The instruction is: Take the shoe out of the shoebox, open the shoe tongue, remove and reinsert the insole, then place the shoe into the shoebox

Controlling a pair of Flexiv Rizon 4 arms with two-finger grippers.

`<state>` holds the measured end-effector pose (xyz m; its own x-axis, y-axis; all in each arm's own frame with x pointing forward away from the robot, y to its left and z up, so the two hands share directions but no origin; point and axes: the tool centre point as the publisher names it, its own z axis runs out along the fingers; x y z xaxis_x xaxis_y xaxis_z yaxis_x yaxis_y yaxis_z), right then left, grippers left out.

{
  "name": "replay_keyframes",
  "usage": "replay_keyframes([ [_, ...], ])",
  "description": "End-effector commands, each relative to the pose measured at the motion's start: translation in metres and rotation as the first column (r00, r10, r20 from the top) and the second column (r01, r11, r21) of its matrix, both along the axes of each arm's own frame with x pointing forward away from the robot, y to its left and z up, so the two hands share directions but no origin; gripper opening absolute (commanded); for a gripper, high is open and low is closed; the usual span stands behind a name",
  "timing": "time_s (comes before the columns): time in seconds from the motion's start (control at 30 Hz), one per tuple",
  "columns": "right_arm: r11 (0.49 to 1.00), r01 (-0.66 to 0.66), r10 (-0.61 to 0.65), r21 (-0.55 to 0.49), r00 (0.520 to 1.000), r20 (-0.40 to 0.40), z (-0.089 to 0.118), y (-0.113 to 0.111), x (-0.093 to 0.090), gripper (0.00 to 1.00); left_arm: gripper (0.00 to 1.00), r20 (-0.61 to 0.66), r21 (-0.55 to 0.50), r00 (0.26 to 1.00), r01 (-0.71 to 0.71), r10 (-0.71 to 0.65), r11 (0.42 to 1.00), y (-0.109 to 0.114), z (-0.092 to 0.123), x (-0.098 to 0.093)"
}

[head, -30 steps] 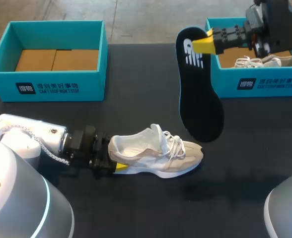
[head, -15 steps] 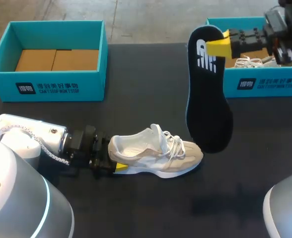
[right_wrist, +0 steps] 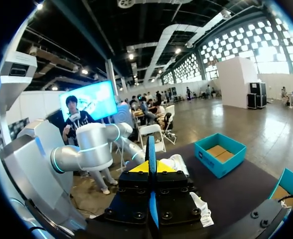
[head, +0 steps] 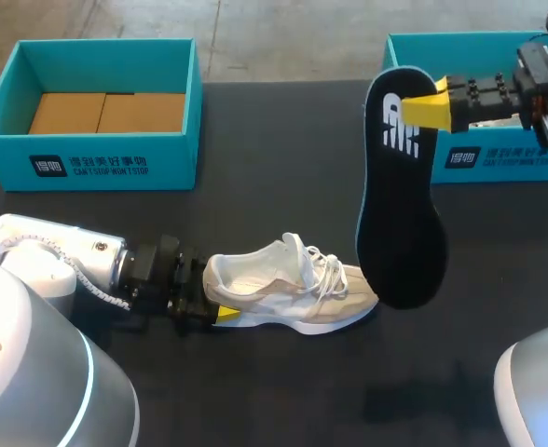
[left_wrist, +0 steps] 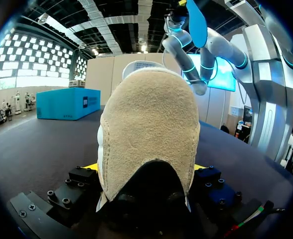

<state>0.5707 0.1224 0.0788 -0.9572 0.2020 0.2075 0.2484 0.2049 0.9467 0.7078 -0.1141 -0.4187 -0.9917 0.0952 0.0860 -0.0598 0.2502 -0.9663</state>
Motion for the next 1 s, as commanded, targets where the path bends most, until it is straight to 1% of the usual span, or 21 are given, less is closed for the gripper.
replay_keyframes([
  [0.03,1.0,0.007,-0.007,-0.01,1.0,0.001,0.005,0.01,0.0,0.0,0.0,0.0,0.001,1.0,-0.001,0.001,1.0,0.0,-0.003,-0.001],
  [0.17,1.0,-0.01,0.011,0.023,0.999,-0.035,0.0,0.013,0.007,0.0,0.0,0.0,0.001,1.0,-0.001,0.001,1.0,0.0,-0.003,-0.001],
  [0.4,0.997,0.03,-0.023,0.07,0.996,-0.09,-0.003,0.004,0.013,0.0,0.0,0.0,0.001,1.0,-0.001,0.001,1.0,0.0,-0.003,-0.001],
  [0.8,0.996,0.037,-0.026,0.081,0.991,-0.129,-0.004,-0.001,0.02,0.0,0.0,0.0,0.001,1.0,-0.001,0.001,1.0,0.0,-0.003,-0.001],
  [1.0,0.996,0.037,-0.026,0.081,0.991,-0.129,-0.004,-0.001,0.02,0.0,0.0,0.0,0.001,1.0,-0.001,0.001,1.0,0.0,-0.003,-0.001],
])
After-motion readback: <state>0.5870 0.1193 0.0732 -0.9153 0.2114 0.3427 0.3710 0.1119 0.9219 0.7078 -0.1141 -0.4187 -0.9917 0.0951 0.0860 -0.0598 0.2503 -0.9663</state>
